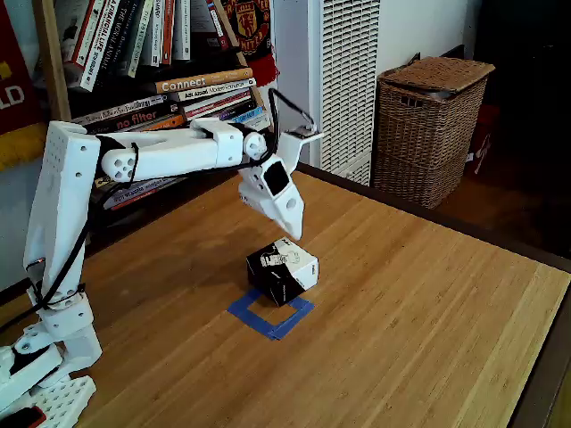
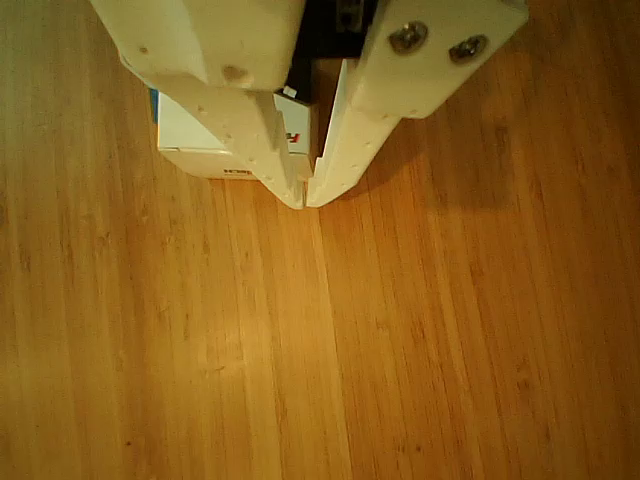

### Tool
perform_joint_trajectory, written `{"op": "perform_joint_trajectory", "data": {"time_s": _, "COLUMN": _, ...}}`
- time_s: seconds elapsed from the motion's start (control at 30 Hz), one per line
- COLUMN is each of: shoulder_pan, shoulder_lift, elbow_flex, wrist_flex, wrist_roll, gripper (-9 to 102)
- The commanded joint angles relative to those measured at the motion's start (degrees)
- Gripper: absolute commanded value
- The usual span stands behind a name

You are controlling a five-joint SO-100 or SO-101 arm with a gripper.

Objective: Push the box on top of the target

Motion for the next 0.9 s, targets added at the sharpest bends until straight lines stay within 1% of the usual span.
{"op": "perform_joint_trajectory", "data": {"time_s": 0.0, "shoulder_pan": -0.62, "shoulder_lift": 0.44, "elbow_flex": 0.09, "wrist_flex": 0.97, "wrist_roll": -1.05, "gripper": 0}}
{"op": "perform_joint_trajectory", "data": {"time_s": 0.37, "shoulder_pan": -1.49, "shoulder_lift": 0.97, "elbow_flex": 1.32, "wrist_flex": 5.1, "wrist_roll": -5.54, "gripper": 0}}
{"op": "perform_joint_trajectory", "data": {"time_s": 0.63, "shoulder_pan": -2.11, "shoulder_lift": 0.62, "elbow_flex": -2.02, "wrist_flex": 2.11, "wrist_roll": -5.19, "gripper": 0}}
{"op": "perform_joint_trajectory", "data": {"time_s": 0.73, "shoulder_pan": -2.46, "shoulder_lift": -0.88, "elbow_flex": -5.19, "wrist_flex": 4.31, "wrist_roll": -5.1, "gripper": 0}}
{"op": "perform_joint_trajectory", "data": {"time_s": 0.87, "shoulder_pan": -3.16, "shoulder_lift": -0.62, "elbow_flex": -5.27, "wrist_flex": 6.33, "wrist_roll": -5.54, "gripper": 0}}
